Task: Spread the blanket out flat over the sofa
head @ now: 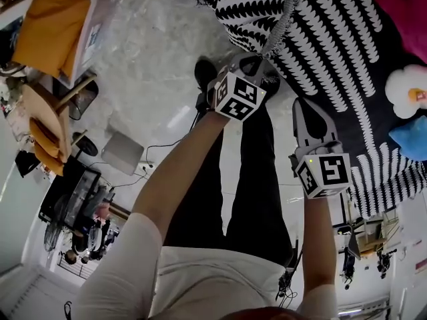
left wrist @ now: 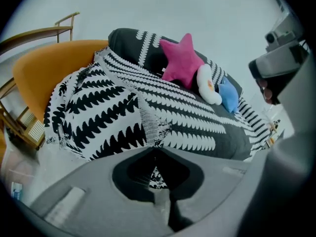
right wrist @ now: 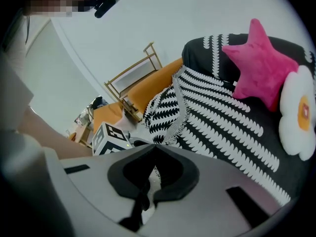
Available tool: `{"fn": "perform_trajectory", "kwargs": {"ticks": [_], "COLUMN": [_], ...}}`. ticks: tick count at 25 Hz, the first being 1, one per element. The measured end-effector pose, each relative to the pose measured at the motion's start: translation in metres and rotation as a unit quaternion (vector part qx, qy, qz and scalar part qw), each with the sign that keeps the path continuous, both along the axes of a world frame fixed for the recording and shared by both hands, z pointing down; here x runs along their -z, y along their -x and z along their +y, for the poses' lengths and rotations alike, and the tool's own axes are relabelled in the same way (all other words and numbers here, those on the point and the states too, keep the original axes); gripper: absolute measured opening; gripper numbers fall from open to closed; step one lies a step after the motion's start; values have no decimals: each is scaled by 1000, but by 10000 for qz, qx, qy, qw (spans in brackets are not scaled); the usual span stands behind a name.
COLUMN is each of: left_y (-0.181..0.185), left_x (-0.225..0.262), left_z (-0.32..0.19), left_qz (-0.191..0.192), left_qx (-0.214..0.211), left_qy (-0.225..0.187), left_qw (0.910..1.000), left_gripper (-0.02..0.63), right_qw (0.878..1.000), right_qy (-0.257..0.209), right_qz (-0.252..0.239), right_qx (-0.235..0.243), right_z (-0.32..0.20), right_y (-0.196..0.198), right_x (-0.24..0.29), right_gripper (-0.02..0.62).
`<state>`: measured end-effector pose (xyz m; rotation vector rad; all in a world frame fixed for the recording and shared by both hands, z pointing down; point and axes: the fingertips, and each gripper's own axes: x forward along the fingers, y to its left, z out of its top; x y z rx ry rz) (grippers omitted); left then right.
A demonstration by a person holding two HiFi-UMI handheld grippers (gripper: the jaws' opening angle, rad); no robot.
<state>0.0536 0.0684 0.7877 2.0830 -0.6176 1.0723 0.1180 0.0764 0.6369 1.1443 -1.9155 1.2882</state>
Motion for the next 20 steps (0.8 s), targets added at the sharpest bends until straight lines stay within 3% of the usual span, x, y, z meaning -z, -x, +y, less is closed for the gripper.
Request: {"fn": "perform_trajectory", "kwargs": {"ticks": [8,17,20], "left_y": [33,75,99], "left_x": [65,72,75], "left_z": [-30,-39,-48], "left_qz": [111,176,175], "left_qx": [80,121,321], "left_qy": [-167,-141,-220], "left_qw": [9998,9997,9991], "left_gripper": [23,23,23], "right_qw": [9999,9999,10000], "right_qy": [-133,-69,-73], "right_qz": [103,73,20], "right_qx": [-13,47,35], "right_z": [-18,-26,-25], "right_y": [23,51,66], "right_x": [54,45,41], "right_gripper": [3,3,3]}}
